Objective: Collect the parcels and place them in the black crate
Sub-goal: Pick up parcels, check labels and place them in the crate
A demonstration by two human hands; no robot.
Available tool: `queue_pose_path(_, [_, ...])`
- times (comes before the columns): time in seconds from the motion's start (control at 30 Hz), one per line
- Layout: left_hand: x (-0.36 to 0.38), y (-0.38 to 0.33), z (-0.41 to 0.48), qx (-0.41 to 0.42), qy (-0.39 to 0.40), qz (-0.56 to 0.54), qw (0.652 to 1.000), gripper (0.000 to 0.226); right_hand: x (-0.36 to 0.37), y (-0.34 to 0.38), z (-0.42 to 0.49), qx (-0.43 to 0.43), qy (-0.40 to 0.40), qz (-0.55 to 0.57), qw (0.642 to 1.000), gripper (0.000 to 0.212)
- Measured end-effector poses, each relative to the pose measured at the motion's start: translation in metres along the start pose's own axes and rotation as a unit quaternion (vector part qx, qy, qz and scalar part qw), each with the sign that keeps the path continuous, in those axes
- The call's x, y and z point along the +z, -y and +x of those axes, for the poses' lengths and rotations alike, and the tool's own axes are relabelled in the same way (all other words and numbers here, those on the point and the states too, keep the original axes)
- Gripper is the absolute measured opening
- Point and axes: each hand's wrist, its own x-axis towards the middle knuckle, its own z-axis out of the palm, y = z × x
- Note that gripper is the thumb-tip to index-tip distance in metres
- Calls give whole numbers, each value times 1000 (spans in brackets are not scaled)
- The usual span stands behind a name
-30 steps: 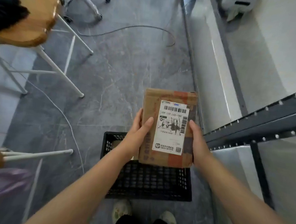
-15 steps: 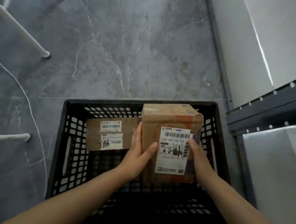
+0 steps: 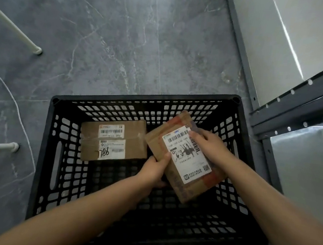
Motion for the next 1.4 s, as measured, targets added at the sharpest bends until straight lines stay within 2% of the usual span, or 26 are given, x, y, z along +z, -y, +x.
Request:
queue_pose_path(0.1, [-3, 11, 0, -30, 17, -74, 997, 37, -4, 13, 9, -19, 54, -104, 993, 24])
queue_pose_path(0.3, [-7, 20, -5, -77, 49, -163, 982, 32, -3, 23, 17, -24, 99, -185, 977, 35])
queue_pose_path(0.37, [-7, 18, -5, -65, 42, -170, 982, 38, -1, 25, 17, -23, 86, -182, 979, 37])
queue_pose_path(0.5, [-13, 10, -1, -21, 13, -129, 991, 56, 3, 23, 8, -34, -1, -153, 988, 41])
queue_pose_path(0.67, [-14, 22, -11, -29, 69, -113, 991, 56, 10, 24, -3, -46, 1, -192, 980, 44])
queue_pose_path(1.03, [-19, 22, -17, 40, 50, -55, 996, 64, 9, 30, -30, -125, -113, -214, 962, 43])
queue_pose_path(1.17, [-20, 16, -16, 56, 53, -58, 995, 57, 13, 41, -34, -166, -163, -237, 943, 50])
queue_pose_path(1.27, [-19, 10, -19, 48, 104, -59, 992, 57, 5, 47, -32, -172, -148, -270, 936, 52])
queue_pose_path(1.4, [-17, 6, -26, 23, 137, -102, 985, 60, -3, 59, -26, -149, -76, -286, 943, 49])
